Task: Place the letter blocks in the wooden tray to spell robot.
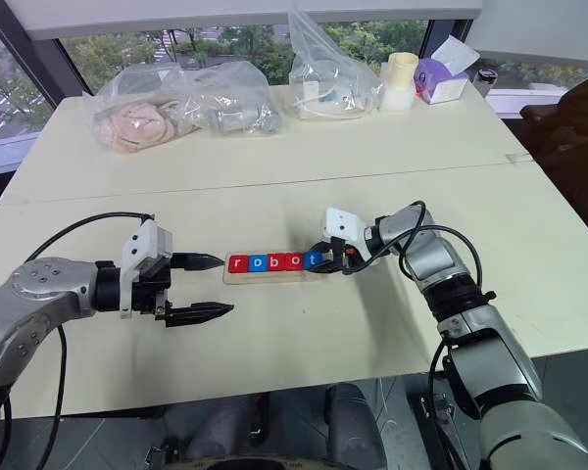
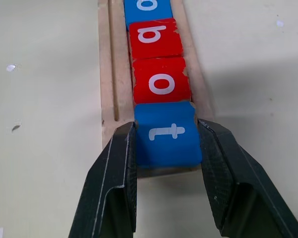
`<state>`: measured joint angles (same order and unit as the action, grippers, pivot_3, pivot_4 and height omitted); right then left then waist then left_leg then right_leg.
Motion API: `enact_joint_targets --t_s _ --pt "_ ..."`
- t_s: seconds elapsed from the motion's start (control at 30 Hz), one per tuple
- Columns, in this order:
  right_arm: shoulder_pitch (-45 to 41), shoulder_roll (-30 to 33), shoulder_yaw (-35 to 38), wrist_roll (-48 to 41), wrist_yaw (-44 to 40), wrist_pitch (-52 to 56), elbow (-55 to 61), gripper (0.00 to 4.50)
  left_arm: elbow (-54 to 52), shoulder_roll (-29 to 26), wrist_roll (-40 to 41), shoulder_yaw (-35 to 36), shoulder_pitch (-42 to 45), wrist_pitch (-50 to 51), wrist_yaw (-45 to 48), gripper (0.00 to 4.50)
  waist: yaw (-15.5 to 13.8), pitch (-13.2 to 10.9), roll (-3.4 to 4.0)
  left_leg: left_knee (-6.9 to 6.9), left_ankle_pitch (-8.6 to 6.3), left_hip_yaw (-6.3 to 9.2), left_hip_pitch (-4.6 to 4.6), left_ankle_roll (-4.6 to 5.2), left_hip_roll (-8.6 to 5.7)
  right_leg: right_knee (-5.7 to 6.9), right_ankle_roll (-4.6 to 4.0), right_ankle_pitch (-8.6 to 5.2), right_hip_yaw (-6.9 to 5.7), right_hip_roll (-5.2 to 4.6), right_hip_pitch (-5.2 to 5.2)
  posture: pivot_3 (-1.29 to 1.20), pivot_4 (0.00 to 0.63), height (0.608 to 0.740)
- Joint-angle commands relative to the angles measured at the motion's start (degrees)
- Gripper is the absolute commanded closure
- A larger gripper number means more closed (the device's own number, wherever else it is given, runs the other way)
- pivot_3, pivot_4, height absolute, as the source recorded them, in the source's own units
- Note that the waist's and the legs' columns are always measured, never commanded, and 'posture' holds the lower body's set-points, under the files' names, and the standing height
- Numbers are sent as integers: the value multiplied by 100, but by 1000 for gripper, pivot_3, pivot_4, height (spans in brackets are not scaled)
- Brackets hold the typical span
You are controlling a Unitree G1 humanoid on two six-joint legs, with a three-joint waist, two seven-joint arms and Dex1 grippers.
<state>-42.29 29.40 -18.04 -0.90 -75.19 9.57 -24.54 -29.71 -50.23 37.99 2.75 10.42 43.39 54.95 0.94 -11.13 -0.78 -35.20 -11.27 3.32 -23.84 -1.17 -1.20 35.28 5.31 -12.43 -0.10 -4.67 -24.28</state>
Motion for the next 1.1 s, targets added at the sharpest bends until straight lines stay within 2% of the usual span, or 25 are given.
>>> enact_joint_targets --t_s 0.03,0.37,0.57,0.8,0.97,1.1 --pt "-106 -105 -2 -20 27 -5 -31 3333 -104 6 -8 22 30 -91 -9 0 5 0 0 0 0 0 0 0 0 1 0 0 0 0 0 0 150 740" --pt "-76 -172 26 -35 67 47 2 3333 -92 40 -82 -18 4 -136 -31 0 14 0 0 1 0 0 2 0 0 3 0 0 0 1 0 0 150 740" --pt "-154 -196 171 -80 304 83 167 385 -17 85 -171 -62 38 -189 1 0 8 0 0 1 0 0 2 0 0 3 0 0 0 1 0 0 150 740" --pt "-263 -213 685 -573 653 854 795 385 278 45 -223 67 142 -282 17 0 -7 0 0 0 0 0 2 0 0 3 0 0 0 1 0 0 150 740" --pt "338 -11 1218 -986 1188 1765 1956 385 604 163 185 933 25 4 -318 0 -22 0 0 1 0 5 1 0 2 6 0 0 -1 1 -1 0 150 740" --pt "1132 137 1902 -1380 1874 2657 3224 385 446 375 22 1702 -845 -169 -741 0 -15 1 1 4 0 2 1 0 3 3 0 0 1 -6 -2 0 150 740"
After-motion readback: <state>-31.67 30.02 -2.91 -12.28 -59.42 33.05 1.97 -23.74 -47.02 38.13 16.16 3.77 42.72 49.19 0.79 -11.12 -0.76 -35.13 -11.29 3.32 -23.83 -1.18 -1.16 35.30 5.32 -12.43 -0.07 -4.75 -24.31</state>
